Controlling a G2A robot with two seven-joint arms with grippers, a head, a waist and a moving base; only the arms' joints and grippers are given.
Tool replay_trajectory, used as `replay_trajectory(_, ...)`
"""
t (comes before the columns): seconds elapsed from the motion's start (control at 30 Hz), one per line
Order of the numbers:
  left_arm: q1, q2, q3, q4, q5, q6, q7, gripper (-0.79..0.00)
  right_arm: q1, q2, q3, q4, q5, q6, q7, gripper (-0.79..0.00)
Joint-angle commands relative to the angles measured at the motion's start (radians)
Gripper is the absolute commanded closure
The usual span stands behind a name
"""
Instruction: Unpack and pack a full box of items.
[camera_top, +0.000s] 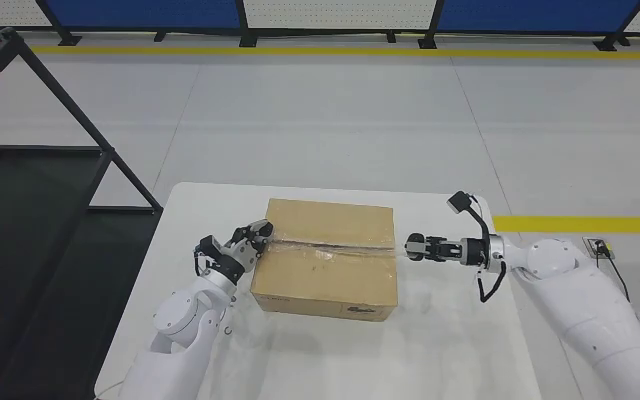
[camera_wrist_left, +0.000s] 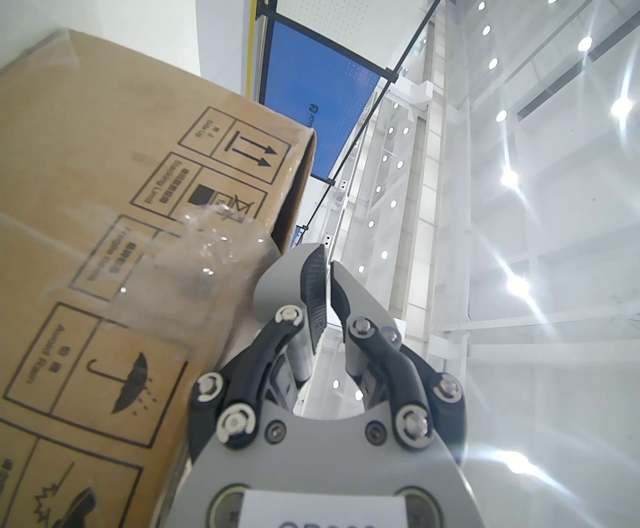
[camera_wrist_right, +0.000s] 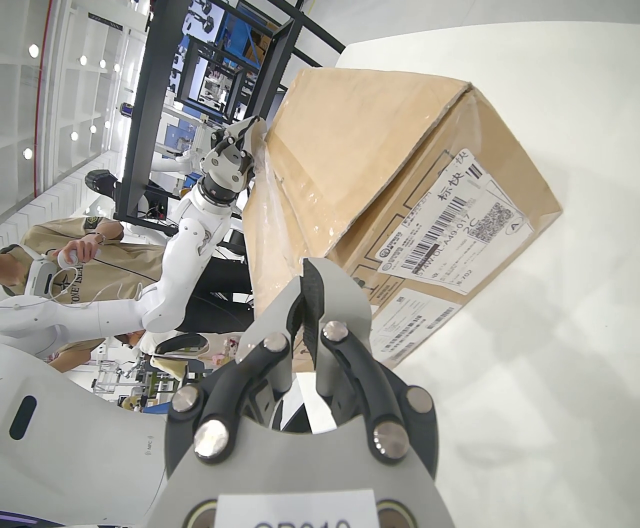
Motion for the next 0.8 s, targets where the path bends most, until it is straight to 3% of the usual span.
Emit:
replay_trajectory(0.0, 0.001, 0.0, 0.0, 0.0, 0.001, 0.0, 0.0, -0.132, 0.005, -0.002, -0.007, 0.006, -0.003, -0.003, -0.003, 0.0)
replay_trajectory(0.17, 0.002, -0.001, -0.002, -0.001, 0.002, 0.0, -0.001, -0.132, 0.011, -0.008, -0.023, 0.022, -0.005, -0.022, -0.022, 0.0)
replay_trajectory(0.27, 0.003, -0.002, -0.002, -0.002, 0.004, 0.001, 0.001, -0.126, 0.015, -0.01, -0.031, 0.034, -0.001, -0.031, -0.031, -0.092)
replay_trajectory(0.33, 0.003, -0.002, -0.003, -0.002, 0.004, 0.002, 0.001, -0.126, 0.016, -0.011, -0.036, 0.041, 0.005, -0.04, -0.04, -0.219)
replay_trajectory(0.47, 0.003, -0.002, -0.004, -0.003, 0.008, 0.005, 0.001, -0.123, 0.021, -0.012, -0.049, 0.051, 0.009, -0.047, -0.046, -0.2)
replay_trajectory(0.77, 0.005, -0.004, -0.006, -0.003, 0.008, 0.003, 0.001, -0.117, 0.034, -0.013, -0.071, 0.07, 0.035, -0.051, -0.051, -0.237)
